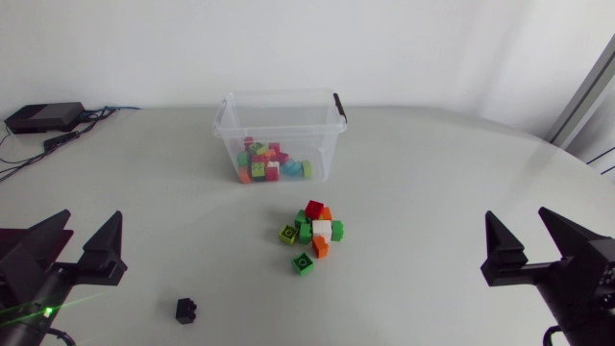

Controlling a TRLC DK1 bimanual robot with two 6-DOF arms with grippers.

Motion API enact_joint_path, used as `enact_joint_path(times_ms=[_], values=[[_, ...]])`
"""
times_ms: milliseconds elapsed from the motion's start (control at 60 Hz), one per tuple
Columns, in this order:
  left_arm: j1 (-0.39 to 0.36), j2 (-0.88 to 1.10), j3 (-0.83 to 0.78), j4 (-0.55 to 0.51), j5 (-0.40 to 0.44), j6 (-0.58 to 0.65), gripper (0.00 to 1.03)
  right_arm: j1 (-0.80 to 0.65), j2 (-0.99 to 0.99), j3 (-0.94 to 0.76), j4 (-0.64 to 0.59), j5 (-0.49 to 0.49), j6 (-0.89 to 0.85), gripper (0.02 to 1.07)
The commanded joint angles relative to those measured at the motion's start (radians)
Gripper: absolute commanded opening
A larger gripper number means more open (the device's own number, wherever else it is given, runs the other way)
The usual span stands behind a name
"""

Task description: Place the duplo bricks in the container

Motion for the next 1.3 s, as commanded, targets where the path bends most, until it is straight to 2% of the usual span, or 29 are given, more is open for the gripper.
enact_joint_path(times_ms=[0, 333, 483, 750, 1050, 1183, 1283], values=[[0.011, -0.010, -0.020, 0.010, -0.002, -0.003, 0.99, 0.006, -0.004, -0.018, -0.006, 0.009, 0.013, 1.03], [0.016, -0.010, -0.020, 0.009, -0.002, -0.002, 0.99, 0.008, -0.004, -0.018, -0.006, 0.009, 0.013, 1.03], [0.022, -0.011, -0.021, 0.042, -0.002, -0.011, 0.99, 0.009, -0.007, -0.018, -0.001, 0.009, 0.013, 1.03], [0.018, 0.004, 0.082, 0.025, -0.002, -0.011, 0.98, -0.001, 0.005, 0.059, -0.006, 0.012, 0.013, 1.03], [-0.038, 0.351, 0.313, -0.014, -0.002, -0.011, 0.97, 0.011, 0.186, 0.204, 0.006, 0.012, 0.015, 1.02], [-0.084, 0.579, 0.453, -0.110, 0.004, 0.000, 0.91, 0.028, 0.313, 0.279, -0.001, 0.014, 0.015, 1.02], [-0.105, 0.714, 0.522, -0.166, 0.007, 0.006, 0.91, 0.028, 0.425, 0.336, -0.014, 0.018, 0.027, 1.02]])
